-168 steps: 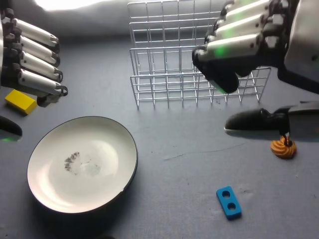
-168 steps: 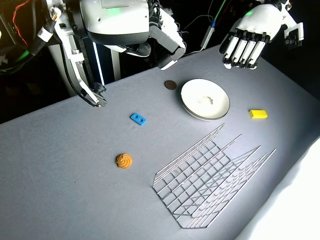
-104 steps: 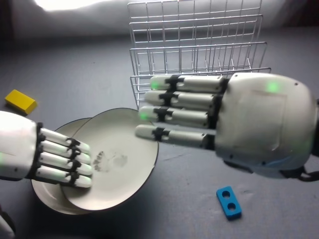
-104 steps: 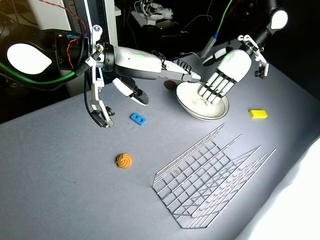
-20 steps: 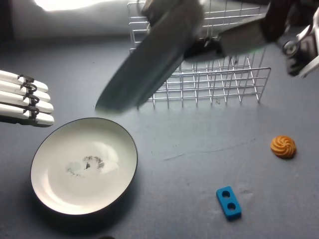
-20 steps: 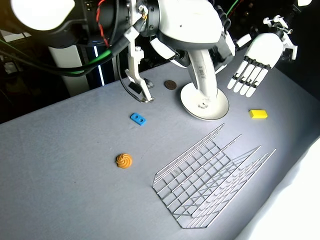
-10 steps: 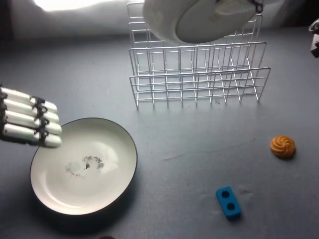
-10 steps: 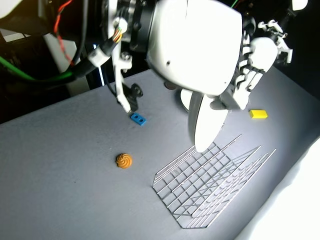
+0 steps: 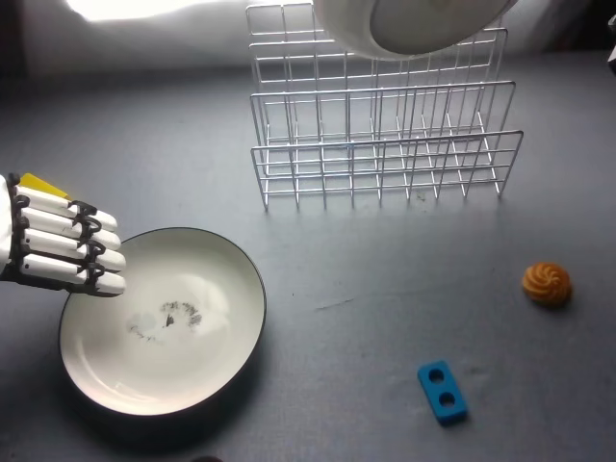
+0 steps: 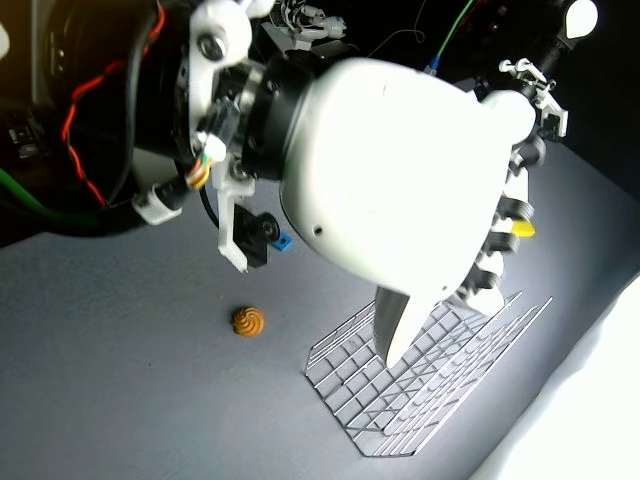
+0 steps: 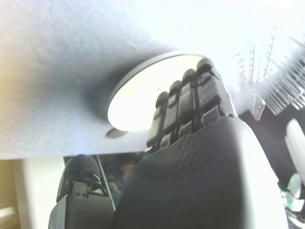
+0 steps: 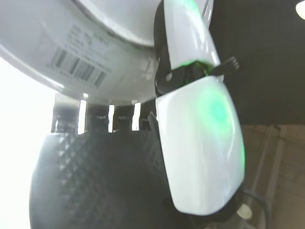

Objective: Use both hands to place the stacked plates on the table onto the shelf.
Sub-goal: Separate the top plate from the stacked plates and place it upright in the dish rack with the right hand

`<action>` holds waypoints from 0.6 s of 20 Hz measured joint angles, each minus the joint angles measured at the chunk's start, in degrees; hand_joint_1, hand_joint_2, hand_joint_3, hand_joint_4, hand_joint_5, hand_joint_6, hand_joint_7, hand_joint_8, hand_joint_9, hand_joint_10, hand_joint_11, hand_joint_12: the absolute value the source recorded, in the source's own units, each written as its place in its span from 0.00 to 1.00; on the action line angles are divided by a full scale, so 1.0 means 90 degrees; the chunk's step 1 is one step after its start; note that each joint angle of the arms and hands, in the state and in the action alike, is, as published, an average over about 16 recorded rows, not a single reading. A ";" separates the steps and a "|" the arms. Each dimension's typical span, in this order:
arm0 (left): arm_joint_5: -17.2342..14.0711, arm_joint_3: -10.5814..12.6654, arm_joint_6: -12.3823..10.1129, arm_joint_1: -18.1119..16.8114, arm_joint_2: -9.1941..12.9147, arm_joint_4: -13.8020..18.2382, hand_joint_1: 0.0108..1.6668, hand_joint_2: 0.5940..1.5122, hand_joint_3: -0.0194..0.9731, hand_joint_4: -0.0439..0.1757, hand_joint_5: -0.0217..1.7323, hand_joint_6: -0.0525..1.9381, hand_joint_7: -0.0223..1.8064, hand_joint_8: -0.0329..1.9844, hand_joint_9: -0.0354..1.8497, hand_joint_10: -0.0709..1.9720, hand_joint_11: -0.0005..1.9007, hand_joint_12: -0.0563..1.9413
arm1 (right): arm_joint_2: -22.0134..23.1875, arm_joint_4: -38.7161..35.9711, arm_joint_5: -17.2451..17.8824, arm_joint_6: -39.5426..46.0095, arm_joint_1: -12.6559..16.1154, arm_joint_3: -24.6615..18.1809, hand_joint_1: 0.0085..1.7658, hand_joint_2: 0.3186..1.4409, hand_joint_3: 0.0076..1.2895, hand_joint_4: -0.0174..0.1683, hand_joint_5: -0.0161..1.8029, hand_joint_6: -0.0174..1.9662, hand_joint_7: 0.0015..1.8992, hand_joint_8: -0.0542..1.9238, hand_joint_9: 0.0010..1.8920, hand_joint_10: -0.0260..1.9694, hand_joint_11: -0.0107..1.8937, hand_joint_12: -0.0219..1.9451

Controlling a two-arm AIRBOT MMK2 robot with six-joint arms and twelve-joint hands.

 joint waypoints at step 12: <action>0.0104 0.0017 0.0008 0.0064 -0.0053 -0.0021 0.01 0.57 0.04 0.21 0.03 0.03 0.02 0.02 0.03 0.04 0.01 0.03 | -0.0559 0.0898 0.0230 0.0008 -0.0532 0.0897 0.77 0.62 0.00 0.06 0.49 0.52 0.53 0.48 0.50 0.62 0.41 0.71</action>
